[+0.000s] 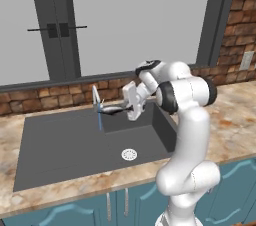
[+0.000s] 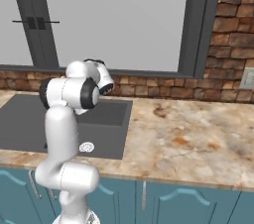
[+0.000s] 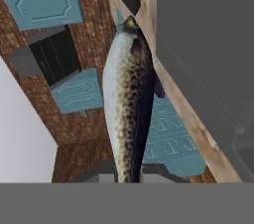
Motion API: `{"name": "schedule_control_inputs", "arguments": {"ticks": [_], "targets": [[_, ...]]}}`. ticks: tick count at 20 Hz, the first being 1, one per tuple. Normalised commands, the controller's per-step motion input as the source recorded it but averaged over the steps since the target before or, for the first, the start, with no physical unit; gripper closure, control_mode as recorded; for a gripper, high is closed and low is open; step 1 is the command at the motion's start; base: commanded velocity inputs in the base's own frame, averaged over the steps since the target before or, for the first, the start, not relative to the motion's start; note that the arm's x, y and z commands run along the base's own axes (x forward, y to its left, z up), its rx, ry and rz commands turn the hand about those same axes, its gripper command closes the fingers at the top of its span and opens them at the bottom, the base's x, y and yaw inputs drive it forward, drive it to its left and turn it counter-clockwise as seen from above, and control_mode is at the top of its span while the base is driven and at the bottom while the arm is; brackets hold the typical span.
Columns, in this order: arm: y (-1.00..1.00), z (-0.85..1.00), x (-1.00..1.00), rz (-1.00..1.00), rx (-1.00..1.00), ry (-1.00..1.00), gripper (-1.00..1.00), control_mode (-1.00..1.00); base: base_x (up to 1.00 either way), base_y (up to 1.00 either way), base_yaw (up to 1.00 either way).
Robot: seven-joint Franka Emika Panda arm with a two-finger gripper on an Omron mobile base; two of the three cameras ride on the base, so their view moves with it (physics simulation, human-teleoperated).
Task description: Take the fish out of the fridge, briefly rinse it in the sink, and place it on the tray next to the sink.
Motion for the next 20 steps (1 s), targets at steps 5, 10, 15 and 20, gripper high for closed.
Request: {"name": "schedule_control_inputs", "arguments": {"ticks": [5, 10, 15, 20], "targets": [[0.12, -0.17, -0.08, 0.06, 0.02, 0.21, 1.00, -1.00, 0.00, 0.00, 0.00], [0.03, -0.02, 0.27, 0.00, 0.00, 0.16, 1.00, -1.00, 0.00, 0.00, 0.00], [0.19, -0.03, 0.42, -0.01, 0.00, 0.19, 1.00, -1.00, 0.00, 0.00, 0.00], [0.14, -0.08, 0.40, -0.03, -0.02, 0.17, 1.00, -1.00, 0.00, 0.00, 0.00]]}}
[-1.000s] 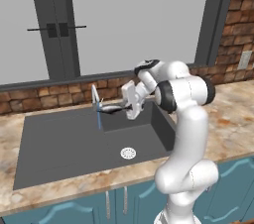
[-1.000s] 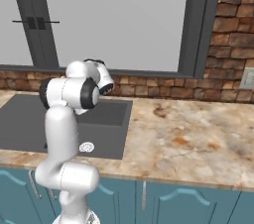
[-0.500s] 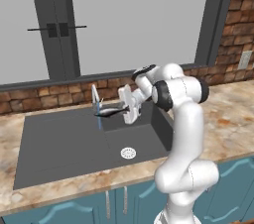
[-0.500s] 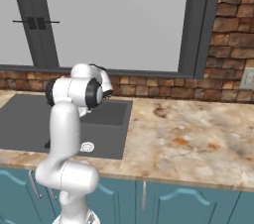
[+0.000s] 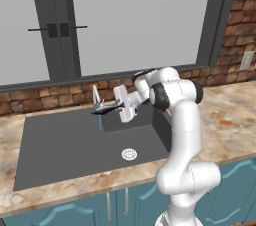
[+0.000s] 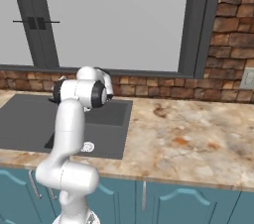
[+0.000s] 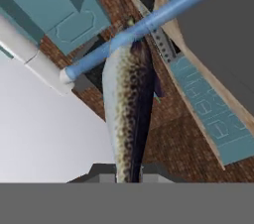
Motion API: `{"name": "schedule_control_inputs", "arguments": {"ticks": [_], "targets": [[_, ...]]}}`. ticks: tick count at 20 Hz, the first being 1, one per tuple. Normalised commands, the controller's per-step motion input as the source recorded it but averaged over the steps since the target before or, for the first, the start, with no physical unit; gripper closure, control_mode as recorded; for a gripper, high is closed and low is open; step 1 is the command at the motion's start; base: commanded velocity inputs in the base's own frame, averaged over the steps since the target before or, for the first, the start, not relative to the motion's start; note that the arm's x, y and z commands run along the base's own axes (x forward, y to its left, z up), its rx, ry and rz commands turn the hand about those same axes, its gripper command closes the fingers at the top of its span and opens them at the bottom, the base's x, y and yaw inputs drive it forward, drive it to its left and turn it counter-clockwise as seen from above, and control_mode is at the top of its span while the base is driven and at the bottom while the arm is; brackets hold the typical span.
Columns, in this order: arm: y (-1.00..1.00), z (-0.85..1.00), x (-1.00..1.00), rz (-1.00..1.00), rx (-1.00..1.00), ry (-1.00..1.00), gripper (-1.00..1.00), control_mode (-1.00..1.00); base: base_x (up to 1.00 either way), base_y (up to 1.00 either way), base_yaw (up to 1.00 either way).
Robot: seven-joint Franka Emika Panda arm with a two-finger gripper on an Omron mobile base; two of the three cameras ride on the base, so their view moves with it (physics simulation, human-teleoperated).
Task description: Take the fish out of the fridge, briefly rinse it in the sink, and place it on the tray next to the sink.
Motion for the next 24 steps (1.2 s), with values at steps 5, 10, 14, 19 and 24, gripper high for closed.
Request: {"name": "schedule_control_inputs", "arguments": {"ticks": [5, 10, 14, 19, 24], "targets": [[0.00, -0.37, 0.35, -0.07, -0.16, 0.08, 1.00, -1.00, 0.00, 0.00, 0.00], [0.00, -0.42, -0.03, 0.00, -0.19, 0.02, 1.00, -1.00, 0.00, 0.00, 0.00], [0.10, 0.00, 0.36, -0.01, -0.01, 0.00, 1.00, -1.00, 0.00, 0.00, 0.00], [0.10, 0.10, 0.03, 0.00, 0.00, 0.00, 1.00, -1.00, 0.00, 0.00, 0.00], [0.09, 0.00, -0.57, 0.00, 0.02, 0.04, 1.00, -1.00, 0.00, 0.00, 0.00]]}}
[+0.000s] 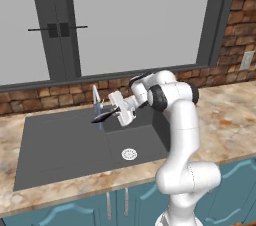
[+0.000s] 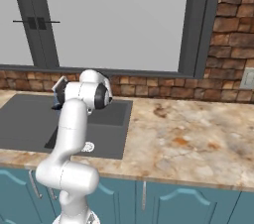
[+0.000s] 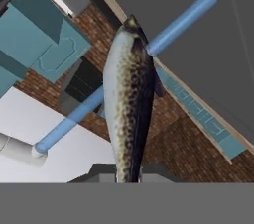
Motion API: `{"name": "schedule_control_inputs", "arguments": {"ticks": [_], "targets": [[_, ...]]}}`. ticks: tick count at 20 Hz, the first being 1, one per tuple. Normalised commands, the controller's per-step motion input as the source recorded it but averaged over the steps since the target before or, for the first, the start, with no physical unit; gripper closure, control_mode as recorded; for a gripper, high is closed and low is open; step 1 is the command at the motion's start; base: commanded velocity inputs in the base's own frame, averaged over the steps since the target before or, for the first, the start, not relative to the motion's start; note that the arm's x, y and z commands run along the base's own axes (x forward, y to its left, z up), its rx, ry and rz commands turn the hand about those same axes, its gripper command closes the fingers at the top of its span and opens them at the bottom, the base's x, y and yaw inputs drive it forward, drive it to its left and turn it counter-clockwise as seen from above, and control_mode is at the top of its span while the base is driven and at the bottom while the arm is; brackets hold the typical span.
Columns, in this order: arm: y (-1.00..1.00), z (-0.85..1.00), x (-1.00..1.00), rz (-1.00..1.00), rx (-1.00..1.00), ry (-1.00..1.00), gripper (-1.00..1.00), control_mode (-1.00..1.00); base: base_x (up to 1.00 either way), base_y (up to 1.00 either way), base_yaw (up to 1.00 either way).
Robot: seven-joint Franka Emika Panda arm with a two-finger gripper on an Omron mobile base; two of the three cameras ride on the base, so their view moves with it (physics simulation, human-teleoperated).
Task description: Take the fish out of the fridge, briefly rinse it in the sink, and place it on the tray next to the sink.
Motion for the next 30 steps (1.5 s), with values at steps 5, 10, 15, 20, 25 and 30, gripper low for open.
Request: {"name": "schedule_control_inputs", "arguments": {"ticks": [5, 10, 15, 20, 25, 30], "targets": [[-0.05, 0.00, -0.12, 0.00, 0.04, 0.00, 1.00, -1.00, 0.00, 0.00, 0.00], [0.00, 0.75, -0.95, 0.12, -0.23, -0.38, 1.00, -1.00, 0.00, 0.00, 0.00], [-0.01, 1.00, -1.00, 0.17, -0.48, -0.39, 1.00, -1.00, 0.00, 0.00, 0.00], [-0.01, 0.94, -1.00, 0.22, -0.54, -0.37, 1.00, -1.00, 0.00, 0.00, 0.00], [-0.02, 0.69, -1.00, 0.24, -0.60, -0.47, 1.00, -1.00, 0.00, 0.00, 0.00], [-0.06, 0.37, -0.82, 0.13, -0.33, -0.44, 1.00, -1.00, 0.00, 0.00, 0.00]]}}
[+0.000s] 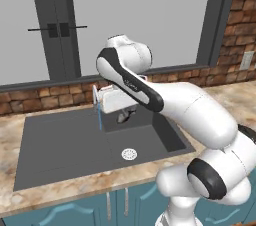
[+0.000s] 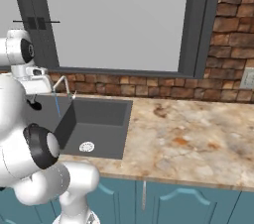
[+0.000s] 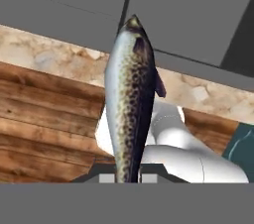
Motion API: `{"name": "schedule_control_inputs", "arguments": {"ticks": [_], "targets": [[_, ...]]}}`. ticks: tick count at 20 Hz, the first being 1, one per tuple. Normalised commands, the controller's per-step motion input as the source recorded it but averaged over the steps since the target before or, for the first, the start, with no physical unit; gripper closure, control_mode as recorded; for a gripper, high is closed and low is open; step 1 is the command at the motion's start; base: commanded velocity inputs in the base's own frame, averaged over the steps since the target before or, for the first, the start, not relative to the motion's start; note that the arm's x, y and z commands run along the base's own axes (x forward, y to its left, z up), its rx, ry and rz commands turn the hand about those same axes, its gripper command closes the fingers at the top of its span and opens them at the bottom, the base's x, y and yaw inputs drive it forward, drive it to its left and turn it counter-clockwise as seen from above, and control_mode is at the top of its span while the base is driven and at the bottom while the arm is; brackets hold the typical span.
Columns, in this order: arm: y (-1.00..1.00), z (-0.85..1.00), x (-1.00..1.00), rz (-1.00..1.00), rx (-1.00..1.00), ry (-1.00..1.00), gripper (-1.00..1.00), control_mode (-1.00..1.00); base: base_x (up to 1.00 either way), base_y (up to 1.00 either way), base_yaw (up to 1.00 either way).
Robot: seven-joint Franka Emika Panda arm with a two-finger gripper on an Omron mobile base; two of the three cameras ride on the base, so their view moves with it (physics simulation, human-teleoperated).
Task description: Take the fish out of the fridge, briefly rinse it in the sink, and place it on the tray next to the sink.
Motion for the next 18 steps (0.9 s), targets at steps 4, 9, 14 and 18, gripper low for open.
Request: {"name": "schedule_control_inputs", "arguments": {"ticks": [4, 9, 14, 18], "targets": [[-0.08, 0.00, -0.13, 0.00, 0.04, 0.00, 1.00, -1.00, 0.00, 0.00, 0.00], [0.10, -0.01, -0.40, 0.05, 0.02, 0.00, 1.00, 1.00, -0.60, 0.34, 0.12], [0.00, 0.00, 0.00, 0.00, 0.00, 0.00, 1.00, 1.00, -0.45, 0.98, 0.23], [0.00, 0.00, 0.00, 0.00, 0.00, 0.00, 1.00, 1.00, 0.47, 1.00, 0.06]]}}
